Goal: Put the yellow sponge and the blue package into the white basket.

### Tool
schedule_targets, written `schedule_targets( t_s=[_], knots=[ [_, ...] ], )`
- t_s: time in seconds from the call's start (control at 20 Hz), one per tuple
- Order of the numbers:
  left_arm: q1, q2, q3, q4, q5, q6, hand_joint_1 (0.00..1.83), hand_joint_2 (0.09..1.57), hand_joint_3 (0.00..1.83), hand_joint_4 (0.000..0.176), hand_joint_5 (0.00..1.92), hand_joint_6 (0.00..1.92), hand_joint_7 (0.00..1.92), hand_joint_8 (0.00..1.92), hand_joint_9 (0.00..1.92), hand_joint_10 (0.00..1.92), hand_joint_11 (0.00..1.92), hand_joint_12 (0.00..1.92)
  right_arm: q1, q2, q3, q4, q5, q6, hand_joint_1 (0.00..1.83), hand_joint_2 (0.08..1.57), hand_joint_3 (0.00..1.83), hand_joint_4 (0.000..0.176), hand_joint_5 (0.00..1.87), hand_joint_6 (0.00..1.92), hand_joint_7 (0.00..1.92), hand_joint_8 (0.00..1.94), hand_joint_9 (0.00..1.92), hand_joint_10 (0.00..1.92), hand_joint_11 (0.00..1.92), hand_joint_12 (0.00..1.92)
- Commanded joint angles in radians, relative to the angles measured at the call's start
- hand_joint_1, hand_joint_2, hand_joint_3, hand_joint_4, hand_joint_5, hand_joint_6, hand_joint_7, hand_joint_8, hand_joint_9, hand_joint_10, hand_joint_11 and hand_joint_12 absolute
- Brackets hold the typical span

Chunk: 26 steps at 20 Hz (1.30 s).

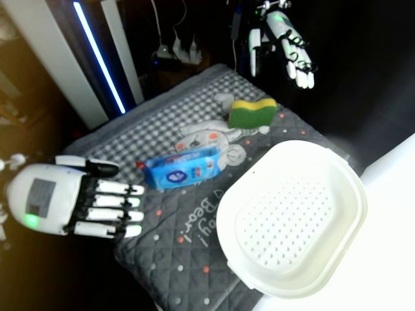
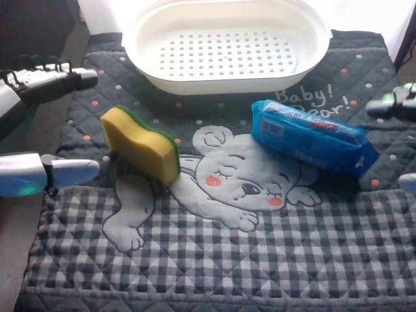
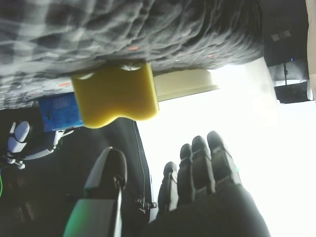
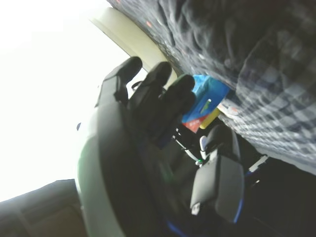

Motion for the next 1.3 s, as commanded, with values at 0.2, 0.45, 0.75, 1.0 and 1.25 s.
schedule_targets(
  t_s=[0.2, 0.45, 0.75, 1.0, 1.25],
  knots=[
    [0.004, -0.003, 0.013, -0.012, -0.102, -0.004, 0.81, 1.05, 0.0, 0.0, 0.33, 0.0, 0.3, 0.0, 0.18, 0.0, 0.0, 0.3, 0.008, 0.004, 0.016, 0.024, 0.102, 0.003, 0.62, 0.96, 0.0, 0.152, 0.3, 0.0, 0.22, 0.0, 0.22, 0.01, 0.17, 0.29],
    [-0.091, -0.069, 0.086, 0.046, 0.012, -0.004, 0.93, 0.97, 0.0, 0.047, 0.27, 0.0, 0.22, 0.0, 0.16, 0.0, 0.0, 0.41, 0.034, -0.014, 0.023, 0.033, 0.159, 0.003, 0.71, 0.81, 0.0, 0.176, 0.08, 0.0, 0.08, 0.0, 0.11, 0.0, 0.03, 0.29],
    [-0.187, -0.1, 0.134, 0.127, 0.134, -0.004, 0.84, 0.93, 0.0, 0.095, 0.2, 0.0, 0.1, 0.0, 0.04, 0.0, 0.0, 0.25, 0.171, -0.074, 0.052, -0.045, 0.135, 0.003, 0.76, 0.82, 0.0, 0.176, 0.01, 0.0, 0.13, 0.0, 0.13, 0.0, 0.06, 0.56],
    [-0.245, -0.133, 0.165, 0.198, 0.238, -0.004, 0.98, 0.94, 0.0, 0.051, 0.25, 0.0, 0.2, 0.0, 0.14, 0.0, 0.0, 0.46, 0.198, -0.139, 0.081, -0.072, 0.066, 0.003, 0.8, 0.78, 0.0, 0.176, 0.06, 0.01, 0.06, 0.0, 0.11, 0.01, 0.05, 0.32],
    [-0.312, -0.164, 0.201, 0.299, 0.376, -0.014, 1.15, 0.93, 0.0, 0.0, 0.35, 0.01, 0.32, 0.01, 0.27, 0.0, 0.0, 0.59, 0.228, -0.186, 0.106, -0.103, 0.009, 0.003, 0.79, 0.84, 0.0, 0.168, 0.15, 0.01, 0.19, 0.0, 0.16, 0.0, 0.0, 0.44]
  ],
)
